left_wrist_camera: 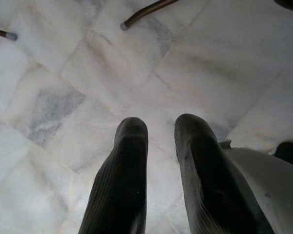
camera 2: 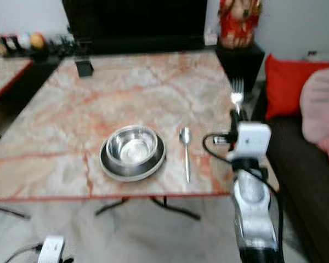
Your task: Setting the table
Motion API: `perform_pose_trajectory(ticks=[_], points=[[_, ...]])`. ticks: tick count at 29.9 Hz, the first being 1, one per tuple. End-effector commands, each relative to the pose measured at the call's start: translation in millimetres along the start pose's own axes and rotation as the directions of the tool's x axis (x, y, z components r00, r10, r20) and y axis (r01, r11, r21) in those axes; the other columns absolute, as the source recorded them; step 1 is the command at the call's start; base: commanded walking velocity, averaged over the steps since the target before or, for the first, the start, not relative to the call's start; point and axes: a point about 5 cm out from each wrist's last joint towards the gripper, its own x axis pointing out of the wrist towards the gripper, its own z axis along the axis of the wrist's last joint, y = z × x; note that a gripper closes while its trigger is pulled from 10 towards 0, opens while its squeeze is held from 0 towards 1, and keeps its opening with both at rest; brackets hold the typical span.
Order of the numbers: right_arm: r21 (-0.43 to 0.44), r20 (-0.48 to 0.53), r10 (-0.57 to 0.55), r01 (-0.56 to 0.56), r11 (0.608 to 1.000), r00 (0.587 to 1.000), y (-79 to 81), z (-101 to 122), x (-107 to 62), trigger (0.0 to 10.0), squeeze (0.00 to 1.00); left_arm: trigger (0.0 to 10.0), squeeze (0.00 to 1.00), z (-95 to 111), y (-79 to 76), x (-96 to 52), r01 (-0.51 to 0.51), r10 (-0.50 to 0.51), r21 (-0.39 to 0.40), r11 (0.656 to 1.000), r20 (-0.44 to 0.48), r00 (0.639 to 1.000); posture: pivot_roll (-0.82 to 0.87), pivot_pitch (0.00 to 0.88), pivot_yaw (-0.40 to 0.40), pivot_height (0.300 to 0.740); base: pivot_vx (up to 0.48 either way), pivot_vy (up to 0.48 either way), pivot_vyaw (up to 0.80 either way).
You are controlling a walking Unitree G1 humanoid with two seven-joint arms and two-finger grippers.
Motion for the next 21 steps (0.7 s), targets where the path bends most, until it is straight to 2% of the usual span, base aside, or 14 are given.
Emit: perform_pose_trajectory(ticks=[1,7,9,11,12,15,19,21], points=[[0.022,0.007,0.014,-0.015,1.0,1.0,5.3,4,3.1,10.0,0.0,10.0,0.0,-1,7.4,-1.4,-0.018,0.018,0.001,1.0,-0.003,1.0,-0.02,0.0,0.034,0.724,0.0,0.0,0.0],[0.011,-0.041,-0.003,0.003,1.0,0.999,-1.0,-2,3.2,10.0,0.0,10.0,0.0,0,7.1,-1.1,-0.014,0.014,-0.001,1.0,-0.004,1.0,-0.02,0.0,0.036,0.724,0.0,0.0,0.0],[0.022,-0.115,-0.005,0.008,1.0,0.993,-4.2,-11,3.6,10.0,0.0,10.0,0.0,0,6.6,-0.8,-0.011,0.011,-0.001,1.0,-0.004,1.0,-0.02,0.0,0.037,0.724,0.0,0.0,0.0],[0.047,-0.222,-0.012,0.023,0.999,0.975,-7.0,-22,3.9,10.0,0.0,10.0,0.0,1,5.8,-0.4,-0.007,0.007,-0.004,1.0,-0.003,1.0,-0.02,0.0,0.038,0.724,0.0,0.0,0.0],[0.058,-0.301,-0.018,0.037,0.998,0.953,-8.5,-30,4.2,10.0,0.0,10.0,0.0,2,5.4,-0.1,-0.006,0.006,-0.003,1.0,-0.003,1.0,-0.02,0.0,0.04,0.724,0.0,0.0,0.0],[0.128,-0.408,0.041,0.012,0.992,0.912,-3.5,-45,5.6,10.0,0.0,10.0,0.0,3,4.6,0.5,-0.003,0.003,-0.003,1.0,-0.001,1.0,-0.02,0.0,0.039,0.724,0.0,0.0,0.0],[0.131,-0.455,0.089,-0.032,0.991,0.886,2.5,-52,7.0,10.0,0.0,10.0,0.0,5,3.7,1.1,-0.001,0.001,-0.005,1.0,0.005,1.0,-0.01,0.0,0.036,0.724,0.0,0.0,0.0],[0.164,-0.47,0.102,-0.026,0.986,0.877,5.7,-53,9.7,10.0,0.0,10.0,0.0,6,3.9,1.4,-0.001,0.001,-0.007,1.0,0.009,1.0,0.0,0.0,0.032,0.724,0.0,0.0,0.0]])
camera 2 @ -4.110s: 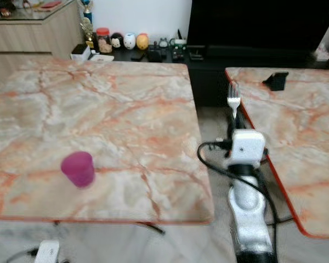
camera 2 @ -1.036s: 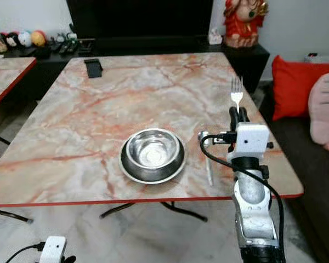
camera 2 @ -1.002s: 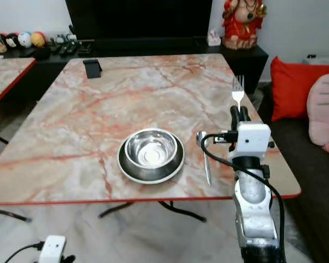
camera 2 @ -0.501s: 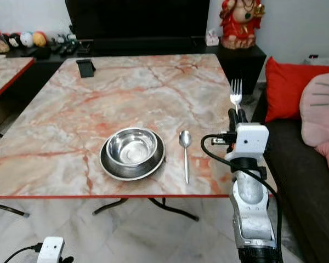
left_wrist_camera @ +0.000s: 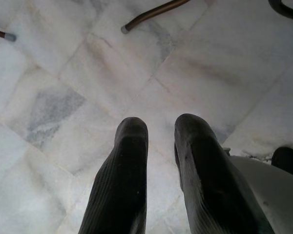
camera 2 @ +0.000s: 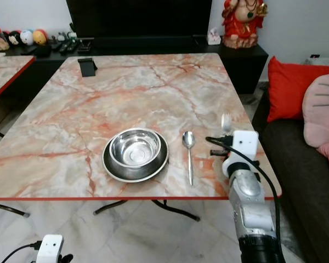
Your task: Setting the table
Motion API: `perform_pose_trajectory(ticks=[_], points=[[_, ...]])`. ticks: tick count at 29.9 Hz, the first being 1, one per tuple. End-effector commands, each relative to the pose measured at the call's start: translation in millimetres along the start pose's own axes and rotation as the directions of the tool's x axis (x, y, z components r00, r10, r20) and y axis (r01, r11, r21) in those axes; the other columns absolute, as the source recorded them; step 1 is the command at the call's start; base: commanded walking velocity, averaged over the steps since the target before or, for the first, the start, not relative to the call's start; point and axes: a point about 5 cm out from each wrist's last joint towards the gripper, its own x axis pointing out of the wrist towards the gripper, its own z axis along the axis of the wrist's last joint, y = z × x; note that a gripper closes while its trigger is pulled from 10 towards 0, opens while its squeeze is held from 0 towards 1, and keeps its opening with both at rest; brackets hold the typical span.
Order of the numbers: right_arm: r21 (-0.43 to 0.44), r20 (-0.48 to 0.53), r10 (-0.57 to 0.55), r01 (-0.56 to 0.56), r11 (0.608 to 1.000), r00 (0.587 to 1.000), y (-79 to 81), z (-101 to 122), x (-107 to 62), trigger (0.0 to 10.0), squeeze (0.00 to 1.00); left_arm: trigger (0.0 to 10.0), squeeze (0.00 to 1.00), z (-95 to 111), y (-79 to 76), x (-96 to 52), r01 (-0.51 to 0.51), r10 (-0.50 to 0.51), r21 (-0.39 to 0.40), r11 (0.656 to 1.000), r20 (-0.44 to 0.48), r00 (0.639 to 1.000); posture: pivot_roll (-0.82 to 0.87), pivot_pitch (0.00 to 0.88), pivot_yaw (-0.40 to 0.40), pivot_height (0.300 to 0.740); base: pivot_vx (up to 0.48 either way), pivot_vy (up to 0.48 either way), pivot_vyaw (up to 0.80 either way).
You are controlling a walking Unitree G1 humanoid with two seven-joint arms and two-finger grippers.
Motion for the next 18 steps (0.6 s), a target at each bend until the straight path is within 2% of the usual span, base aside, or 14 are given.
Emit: perform_pose_trajectory(ticks=[1,3,11,14,18], points=[[0.02,0.001,0.019,-0.019,1.0,1.0,4.0,5,3.4,10.0,0.0,10.0,0.0,-1,1.6,-0.4,-0.001,0.001,-0.005,1.0,-0.006,1.0,0.0,0.0,0.032,0.724,0.0,0.0,0.0],[0.043,-0.066,0.042,-0.039,0.998,0.997,8.8,0,8.0,10.0,0.0,10.0,0.0,-1,2.4,-0.7,-0.001,0.001,-0.006,1.0,-0.004,1.0,0.0,0.0,0.031,0.724,0.0,0.0,0.0],[0.08,-0.136,0.074,-0.064,0.995,0.988,22.4,-14,10.7,10.0,0.0,10.0,0.0,-3,4.4,-1.7,-0.006,0.006,-0.009,1.0,-0.011,1.0,0.01,0.0,0.031,0.724,0.0,0.0,0.0],[0.051,-0.159,0.051,-0.043,0.998,0.986,21.9,-18,11.2,10.0,0.0,10.0,0.0,-5,5.1,-2.2,-0.008,0.008,-0.009,1.0,-0.016,1.0,0.01,0.0,0.029,0.724,0.0,0.0,0.0],[0.056,-0.176,0.035,-0.026,0.998,0.984,20.7,-22,11.3,10.0,0.0,10.0,0.0,-6,6.0,-2.8,-0.009,0.009,-0.007,1.0,-0.023,1.0,0.01,0.0,0.031,0.724,0.0,0.0,0.0]])
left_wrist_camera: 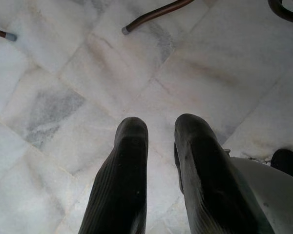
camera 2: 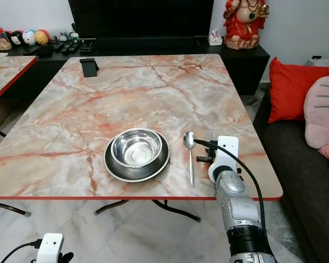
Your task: Setting the table
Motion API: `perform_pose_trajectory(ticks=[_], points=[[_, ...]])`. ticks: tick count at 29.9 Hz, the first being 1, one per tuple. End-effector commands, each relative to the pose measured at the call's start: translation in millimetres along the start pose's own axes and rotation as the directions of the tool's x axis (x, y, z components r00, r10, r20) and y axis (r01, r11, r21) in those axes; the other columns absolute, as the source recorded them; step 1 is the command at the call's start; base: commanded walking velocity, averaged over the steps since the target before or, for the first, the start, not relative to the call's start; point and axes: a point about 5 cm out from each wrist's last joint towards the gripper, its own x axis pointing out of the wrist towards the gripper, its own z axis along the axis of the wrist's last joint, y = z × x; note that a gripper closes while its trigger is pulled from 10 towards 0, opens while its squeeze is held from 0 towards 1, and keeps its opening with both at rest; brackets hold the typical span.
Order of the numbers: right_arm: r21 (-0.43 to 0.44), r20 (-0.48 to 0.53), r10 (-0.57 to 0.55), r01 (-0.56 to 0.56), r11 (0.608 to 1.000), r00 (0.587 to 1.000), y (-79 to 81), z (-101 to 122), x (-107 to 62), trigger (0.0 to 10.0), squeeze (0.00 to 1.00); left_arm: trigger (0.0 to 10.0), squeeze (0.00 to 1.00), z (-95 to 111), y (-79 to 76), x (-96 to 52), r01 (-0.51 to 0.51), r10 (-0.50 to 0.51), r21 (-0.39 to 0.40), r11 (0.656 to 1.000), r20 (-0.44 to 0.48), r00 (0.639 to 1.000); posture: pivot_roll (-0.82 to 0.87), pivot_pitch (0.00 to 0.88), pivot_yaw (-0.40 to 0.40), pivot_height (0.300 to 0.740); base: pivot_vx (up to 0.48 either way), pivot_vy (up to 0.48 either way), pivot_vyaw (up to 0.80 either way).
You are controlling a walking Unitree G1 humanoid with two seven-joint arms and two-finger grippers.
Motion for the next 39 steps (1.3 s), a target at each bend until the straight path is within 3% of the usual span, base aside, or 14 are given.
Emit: perform_pose_trajectory(ticks=[1,27,29,39], points=[[0.004,0.002,-0.004,0.004,1.0,1.0,1.7,5,2.4,10.0,0.0,10.0,0.0,-7,5.9,-2.9,-0.011,0.011,-0.003,1.0,-0.025,1.0,0.01,0.0,0.031,0.724,0.0,0.0,0.0],[0.004,0.071,0.013,-0.014,1.0,0.997,7.8,6,7.9,10.0,0.0,10.0,0.0,-5,7.1,-3.2,-0.004,0.004,0.005,1.0,-0.009,1.0,0.02,0.0,0.031,0.724,0.0,0.0,0.0],[-0.036,0.111,0.003,0.001,0.999,0.994,5.4,10,9.0,10.0,0.0,10.0,0.0,-5,6.8,-3.2,-0.004,0.004,0.005,1.0,-0.01,1.0,0.02,0.0,0.033,0.724,0.0,0.0,0.0],[-0.039,0.163,-0.022,0.028,0.999,0.986,-1.9,14,15.1,10.0,0.0,10.0,0.0,-6,6.2,-3.2,-0.005,0.005,0.004,1.0,-0.014,1.0,0.03,0.0,0.036,0.724,0.0,0.0,0.0]])
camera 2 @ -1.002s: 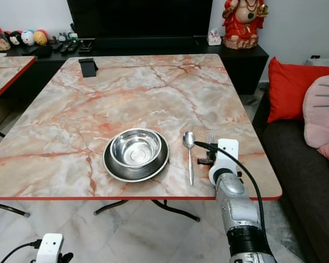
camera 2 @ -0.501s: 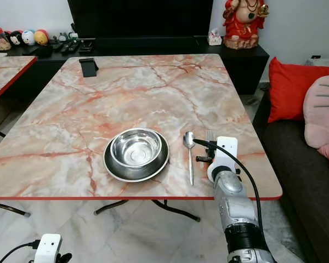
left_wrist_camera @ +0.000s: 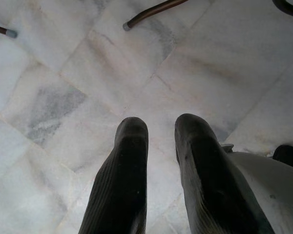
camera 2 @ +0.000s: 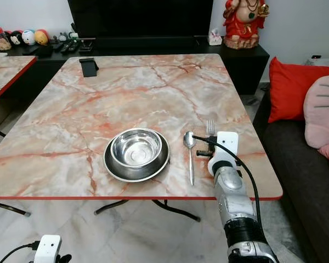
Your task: Setting the table
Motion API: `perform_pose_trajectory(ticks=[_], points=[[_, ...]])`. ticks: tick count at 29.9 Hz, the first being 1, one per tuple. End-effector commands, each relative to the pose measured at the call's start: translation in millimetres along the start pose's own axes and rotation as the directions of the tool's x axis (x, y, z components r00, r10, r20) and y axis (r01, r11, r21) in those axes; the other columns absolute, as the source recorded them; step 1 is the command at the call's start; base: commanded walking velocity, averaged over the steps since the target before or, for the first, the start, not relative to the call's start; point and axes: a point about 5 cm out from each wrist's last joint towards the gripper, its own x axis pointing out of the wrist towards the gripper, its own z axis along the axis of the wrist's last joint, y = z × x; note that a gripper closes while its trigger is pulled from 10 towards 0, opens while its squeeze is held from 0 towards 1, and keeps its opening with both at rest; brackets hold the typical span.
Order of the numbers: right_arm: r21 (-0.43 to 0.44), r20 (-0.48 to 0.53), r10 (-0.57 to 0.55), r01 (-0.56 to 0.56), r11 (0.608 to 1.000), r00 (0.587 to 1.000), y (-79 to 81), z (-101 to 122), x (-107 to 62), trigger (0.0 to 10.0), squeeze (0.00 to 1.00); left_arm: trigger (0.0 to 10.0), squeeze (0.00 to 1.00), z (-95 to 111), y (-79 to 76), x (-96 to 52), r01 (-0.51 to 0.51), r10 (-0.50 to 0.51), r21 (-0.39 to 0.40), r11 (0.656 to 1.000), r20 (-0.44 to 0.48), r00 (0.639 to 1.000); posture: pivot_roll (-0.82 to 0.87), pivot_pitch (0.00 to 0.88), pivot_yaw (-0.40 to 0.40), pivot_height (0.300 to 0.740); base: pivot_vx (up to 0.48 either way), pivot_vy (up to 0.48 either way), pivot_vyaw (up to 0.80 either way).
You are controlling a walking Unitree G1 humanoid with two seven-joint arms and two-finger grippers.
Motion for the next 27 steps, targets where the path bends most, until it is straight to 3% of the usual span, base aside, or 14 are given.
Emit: perform_pose_trajectory(ticks=[1,13,27], points=[[-0.011,0.015,-0.016,0.016,1.0,1.0,-2.0,4,3.4,10.0,0.0,10.0,0.0,-3,1.4,-1.1,-0.008,0.008,-0.002,1.0,-0.006,1.0,0.03,0.0,0.036,0.724,0.0,0.0,0.0],[0.0,0.016,0.032,-0.032,0.999,0.999,10.9,-3,10.7,10.0,0.0,10.0,0.0,-3,3.9,-1.5,-0.018,0.018,0.0,1.0,-0.01,1.0,0.05,0.0,0.036,0.724,0.0,0.0,0.0],[-0.013,-0.01,0.043,-0.043,0.999,0.999,15.2,-13,11.4,10.0,0.0,10.0,0.0,-3,4.6,-2.0,-0.019,0.019,-0.002,1.0,-0.001,1.0,0.05,0.0,0.034,0.724,0.0,0.0,0.0]])
